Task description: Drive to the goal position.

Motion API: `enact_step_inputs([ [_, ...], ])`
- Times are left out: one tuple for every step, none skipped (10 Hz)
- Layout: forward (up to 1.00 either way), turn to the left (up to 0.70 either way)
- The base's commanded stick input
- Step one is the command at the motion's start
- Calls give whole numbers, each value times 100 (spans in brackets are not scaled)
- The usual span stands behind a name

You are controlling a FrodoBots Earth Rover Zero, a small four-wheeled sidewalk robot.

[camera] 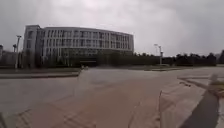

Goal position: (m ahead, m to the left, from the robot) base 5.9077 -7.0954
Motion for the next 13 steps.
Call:
enact_step_inputs([
  [100,0],
  [100,0],
  [100,0],
  [100,0],
  [100,0],
  [100,0],
  [100,0],
  [100,0],
  [100,0],
  [100,0],
  [100,0],
  [100,0],
  [100,0],
])
